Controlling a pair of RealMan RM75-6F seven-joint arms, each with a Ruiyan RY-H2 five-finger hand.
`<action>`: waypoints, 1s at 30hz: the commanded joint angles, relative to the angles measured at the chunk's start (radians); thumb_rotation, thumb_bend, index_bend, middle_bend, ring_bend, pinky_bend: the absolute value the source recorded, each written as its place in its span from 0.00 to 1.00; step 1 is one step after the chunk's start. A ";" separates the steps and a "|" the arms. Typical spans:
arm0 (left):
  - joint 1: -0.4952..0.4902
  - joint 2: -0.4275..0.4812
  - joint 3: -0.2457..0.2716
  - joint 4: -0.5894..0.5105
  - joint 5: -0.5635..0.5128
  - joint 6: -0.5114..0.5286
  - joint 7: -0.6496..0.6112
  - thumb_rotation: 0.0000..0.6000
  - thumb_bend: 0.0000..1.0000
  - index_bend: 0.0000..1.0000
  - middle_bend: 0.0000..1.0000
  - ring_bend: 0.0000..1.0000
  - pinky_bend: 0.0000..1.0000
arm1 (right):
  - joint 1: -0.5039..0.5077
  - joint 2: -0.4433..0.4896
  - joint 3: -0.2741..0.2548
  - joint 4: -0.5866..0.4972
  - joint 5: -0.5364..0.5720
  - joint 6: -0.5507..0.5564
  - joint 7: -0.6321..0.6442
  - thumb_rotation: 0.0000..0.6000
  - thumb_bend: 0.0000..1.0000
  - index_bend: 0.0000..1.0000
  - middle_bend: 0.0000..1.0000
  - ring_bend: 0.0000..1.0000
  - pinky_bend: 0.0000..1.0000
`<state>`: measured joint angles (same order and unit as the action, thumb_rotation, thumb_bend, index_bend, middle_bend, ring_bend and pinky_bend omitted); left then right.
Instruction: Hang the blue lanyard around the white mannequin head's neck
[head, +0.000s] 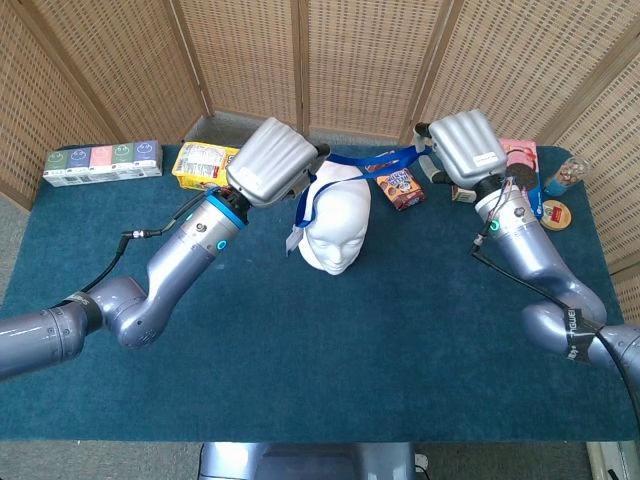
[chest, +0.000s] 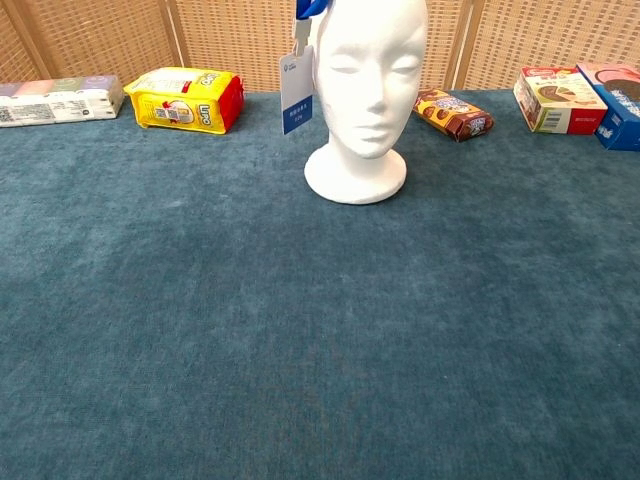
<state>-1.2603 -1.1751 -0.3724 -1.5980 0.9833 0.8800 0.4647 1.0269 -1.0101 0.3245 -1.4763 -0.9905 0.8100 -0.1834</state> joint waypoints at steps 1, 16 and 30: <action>-0.004 -0.002 0.000 -0.005 -0.006 0.001 0.004 1.00 0.46 0.69 1.00 1.00 1.00 | -0.004 0.003 0.001 -0.003 -0.004 0.000 0.002 1.00 0.56 0.81 1.00 1.00 1.00; 0.032 0.022 0.040 -0.028 -0.025 0.015 0.008 1.00 0.46 0.69 1.00 1.00 1.00 | -0.042 0.020 -0.011 -0.039 -0.030 0.012 0.011 1.00 0.56 0.81 1.00 1.00 1.00; 0.071 0.034 0.067 -0.049 0.020 0.025 -0.026 1.00 0.46 0.69 1.00 1.00 1.00 | -0.084 0.037 -0.030 -0.094 -0.059 0.029 0.011 1.00 0.56 0.81 1.00 1.00 1.00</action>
<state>-1.1903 -1.1417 -0.3064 -1.6467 1.0021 0.9048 0.4391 0.9436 -0.9733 0.2945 -1.5702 -1.0486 0.8387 -0.1732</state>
